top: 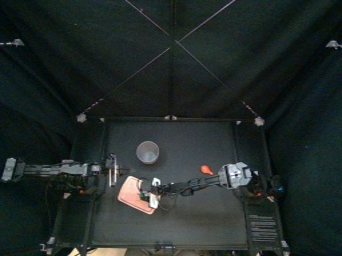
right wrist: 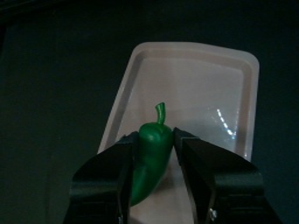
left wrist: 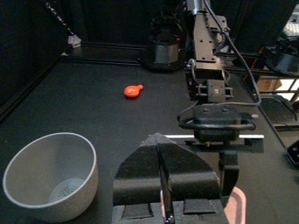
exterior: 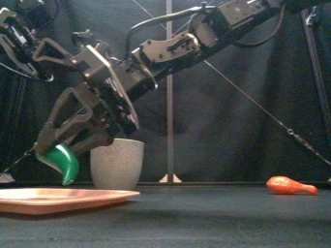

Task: Pick the green pepper then place it on the pink plate
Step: Drop green pepper on the pink plate and return to neutral

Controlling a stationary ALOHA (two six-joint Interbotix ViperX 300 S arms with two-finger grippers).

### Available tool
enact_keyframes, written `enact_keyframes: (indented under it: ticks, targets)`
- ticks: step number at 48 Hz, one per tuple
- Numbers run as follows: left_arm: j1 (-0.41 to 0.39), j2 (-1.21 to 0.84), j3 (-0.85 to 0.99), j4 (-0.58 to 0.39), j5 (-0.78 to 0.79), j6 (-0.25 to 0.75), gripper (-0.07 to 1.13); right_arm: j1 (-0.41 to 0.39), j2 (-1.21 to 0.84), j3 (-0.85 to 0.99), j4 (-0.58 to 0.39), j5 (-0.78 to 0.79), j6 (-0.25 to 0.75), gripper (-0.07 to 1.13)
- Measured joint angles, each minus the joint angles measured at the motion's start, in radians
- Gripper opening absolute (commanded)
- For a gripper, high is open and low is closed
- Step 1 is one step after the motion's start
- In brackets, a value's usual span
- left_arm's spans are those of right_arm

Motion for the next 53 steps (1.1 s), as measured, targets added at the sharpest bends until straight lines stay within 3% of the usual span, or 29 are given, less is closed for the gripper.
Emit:
enact_keyframes:
  ticks: [11,25,35,45,53]
  targets:
    - [0.000,0.000,0.008,0.000,0.000,0.000,0.09,0.000,0.029,-0.044,-0.014,0.015,0.002,0.83]
    - [0.000,0.000,0.008,0.000,0.000,-0.003,0.09,-0.002,0.014,-0.029,-0.020,0.029,0.002,0.83]
    - [0.000,0.000,0.008,-0.003,0.000,-0.005,0.09,0.002,-0.133,0.080,-0.044,0.005,0.002,0.83]
    - [0.000,0.000,0.011,-0.005,0.000,-0.003,0.09,0.002,-0.308,0.278,-0.048,-0.175,-0.005,0.83]
    - [-0.002,0.000,0.014,-0.006,0.002,-0.003,0.09,0.000,-0.445,0.465,-0.055,-0.423,-0.014,0.83]
